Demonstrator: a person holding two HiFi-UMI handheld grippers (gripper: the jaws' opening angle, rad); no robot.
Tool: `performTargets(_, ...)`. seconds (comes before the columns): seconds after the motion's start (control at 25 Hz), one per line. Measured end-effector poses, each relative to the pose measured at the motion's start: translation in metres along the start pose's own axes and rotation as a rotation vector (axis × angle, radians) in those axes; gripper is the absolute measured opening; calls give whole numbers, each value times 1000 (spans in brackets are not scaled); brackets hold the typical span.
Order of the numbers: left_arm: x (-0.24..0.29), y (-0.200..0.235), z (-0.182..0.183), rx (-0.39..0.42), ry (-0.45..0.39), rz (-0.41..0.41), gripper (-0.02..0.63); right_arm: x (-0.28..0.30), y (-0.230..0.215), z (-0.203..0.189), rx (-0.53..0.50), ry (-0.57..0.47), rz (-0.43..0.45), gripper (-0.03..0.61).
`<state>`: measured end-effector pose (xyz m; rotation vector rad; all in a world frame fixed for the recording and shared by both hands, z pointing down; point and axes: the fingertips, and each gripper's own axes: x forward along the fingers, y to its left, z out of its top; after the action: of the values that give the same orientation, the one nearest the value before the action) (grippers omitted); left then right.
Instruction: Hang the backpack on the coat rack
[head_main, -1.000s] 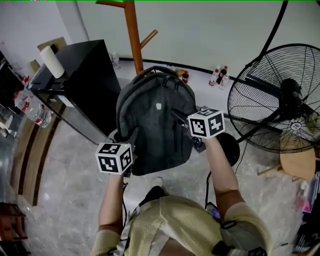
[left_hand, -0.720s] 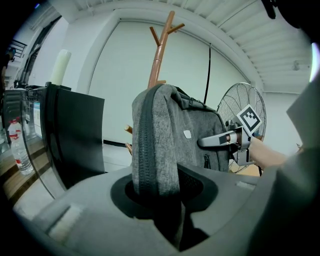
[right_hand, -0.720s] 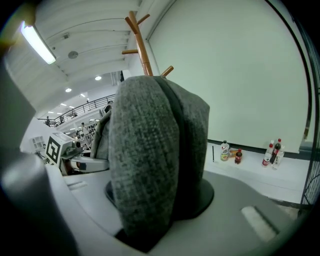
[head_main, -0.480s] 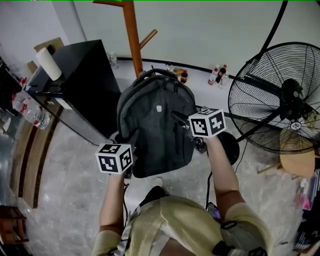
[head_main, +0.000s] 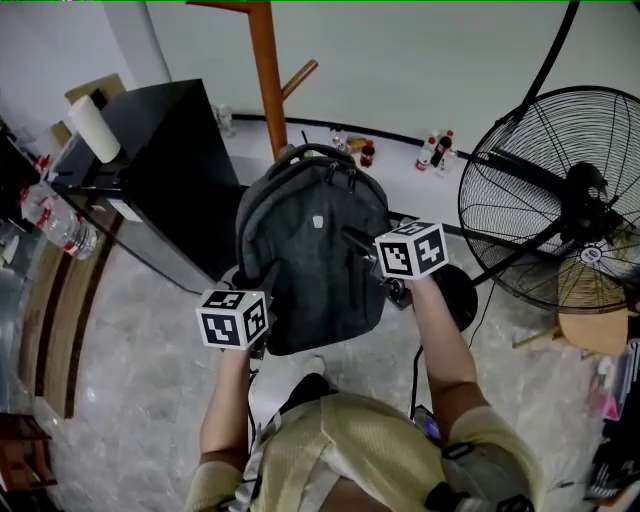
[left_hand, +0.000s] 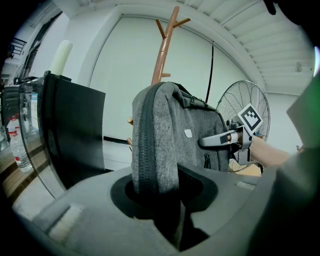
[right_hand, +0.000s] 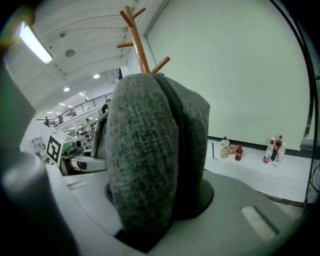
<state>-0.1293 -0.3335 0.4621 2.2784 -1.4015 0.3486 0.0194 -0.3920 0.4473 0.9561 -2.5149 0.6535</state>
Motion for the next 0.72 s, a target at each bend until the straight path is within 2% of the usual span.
performTargets(0.72,33,22,-10,-16,26,17,112,30,-23,-3,-25,3,-11,124)
